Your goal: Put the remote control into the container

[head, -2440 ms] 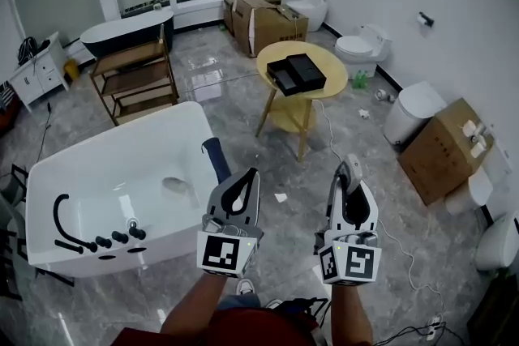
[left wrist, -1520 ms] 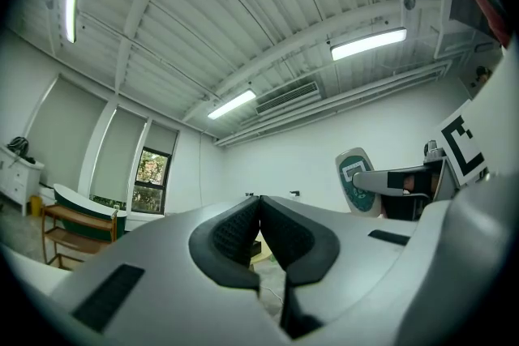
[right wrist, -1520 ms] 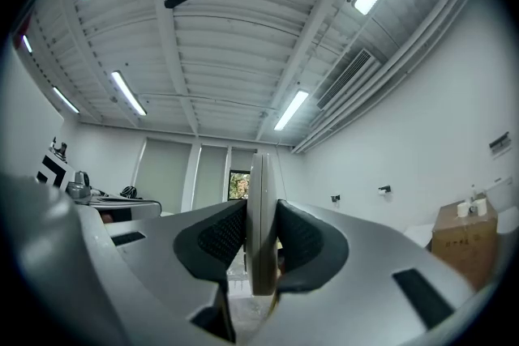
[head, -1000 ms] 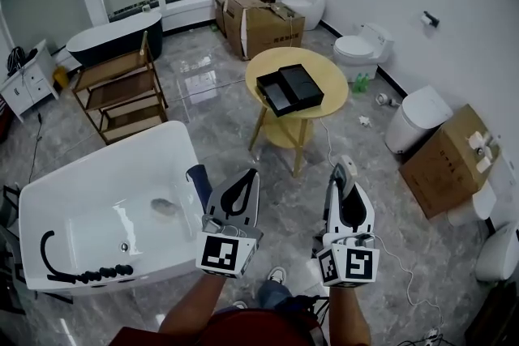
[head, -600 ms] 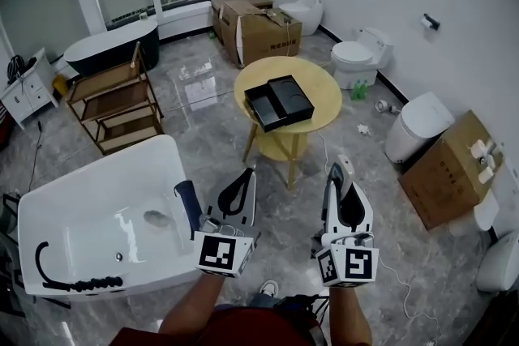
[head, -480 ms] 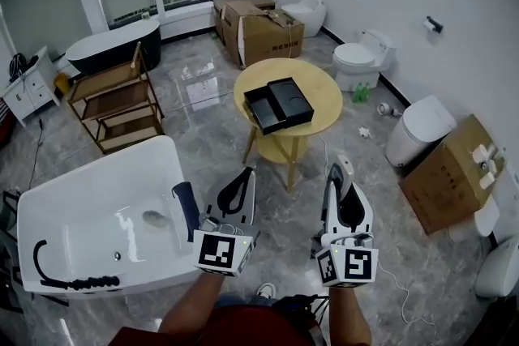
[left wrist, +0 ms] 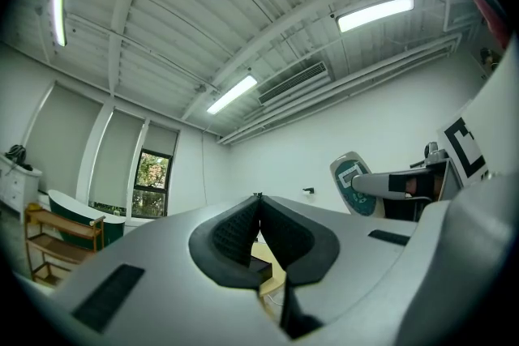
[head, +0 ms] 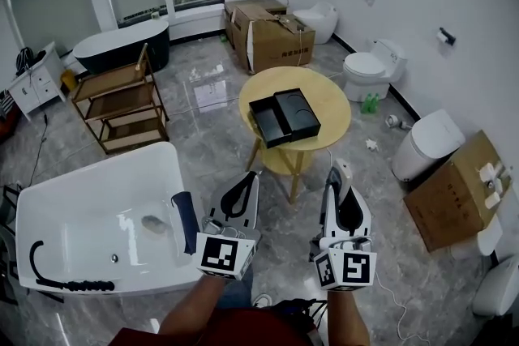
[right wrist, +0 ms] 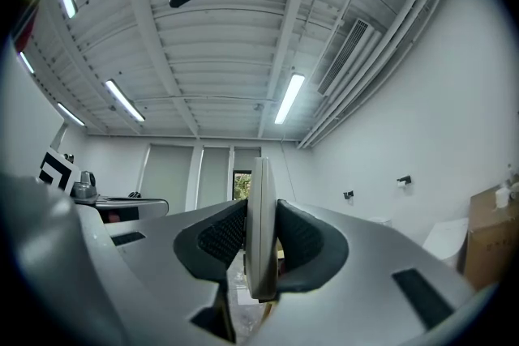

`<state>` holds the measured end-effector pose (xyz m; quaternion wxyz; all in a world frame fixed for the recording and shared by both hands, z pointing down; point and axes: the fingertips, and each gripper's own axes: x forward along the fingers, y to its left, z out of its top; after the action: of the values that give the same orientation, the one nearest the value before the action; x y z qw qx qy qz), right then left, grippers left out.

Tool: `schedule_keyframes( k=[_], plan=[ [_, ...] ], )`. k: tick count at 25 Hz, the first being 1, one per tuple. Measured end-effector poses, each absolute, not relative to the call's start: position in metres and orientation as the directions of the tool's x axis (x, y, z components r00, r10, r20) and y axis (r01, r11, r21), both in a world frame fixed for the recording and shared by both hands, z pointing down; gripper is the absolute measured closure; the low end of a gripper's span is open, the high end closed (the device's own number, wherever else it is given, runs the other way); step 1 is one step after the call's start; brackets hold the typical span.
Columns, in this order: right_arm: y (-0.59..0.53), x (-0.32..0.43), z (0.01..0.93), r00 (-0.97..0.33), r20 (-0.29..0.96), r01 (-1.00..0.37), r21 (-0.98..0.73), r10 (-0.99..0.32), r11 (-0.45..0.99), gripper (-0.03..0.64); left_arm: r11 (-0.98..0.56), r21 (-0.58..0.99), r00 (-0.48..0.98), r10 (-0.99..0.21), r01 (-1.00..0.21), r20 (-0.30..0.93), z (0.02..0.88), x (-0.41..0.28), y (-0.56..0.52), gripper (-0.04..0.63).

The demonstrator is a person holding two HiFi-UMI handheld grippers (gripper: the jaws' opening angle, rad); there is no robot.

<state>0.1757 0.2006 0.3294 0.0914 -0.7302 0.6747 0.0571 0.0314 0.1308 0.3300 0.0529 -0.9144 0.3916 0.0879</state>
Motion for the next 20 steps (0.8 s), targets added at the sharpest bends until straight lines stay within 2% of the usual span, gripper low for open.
schedule_keyframes(
  k=[3, 7, 20],
  plan=[
    [0.175, 0.175, 0.333, 0.079, -0.206, -0.996, -0.050, -0.975, -0.071, 0.491, -0.688, -0.051, 0.686, -0.710, -0.724, -0.160, 0.339, 0.032, 0.104, 0.580],
    [0.129, 0.178, 0.335, 0.062, -0.201, -0.998, -0.033, -0.978, -0.056, 0.491, -0.684, -0.019, 0.670, -0.708, -0.729, -0.223, 0.333, 0.039, 0.058, 0.580],
    [-0.045, 0.140, 0.323, 0.017, -0.181, -1.000, -0.007, -0.983, -0.016, 0.491, -0.671, 0.005, 0.652, -0.723, -0.742, -0.226, 0.325, 0.006, -0.107, 0.580]
  ],
)
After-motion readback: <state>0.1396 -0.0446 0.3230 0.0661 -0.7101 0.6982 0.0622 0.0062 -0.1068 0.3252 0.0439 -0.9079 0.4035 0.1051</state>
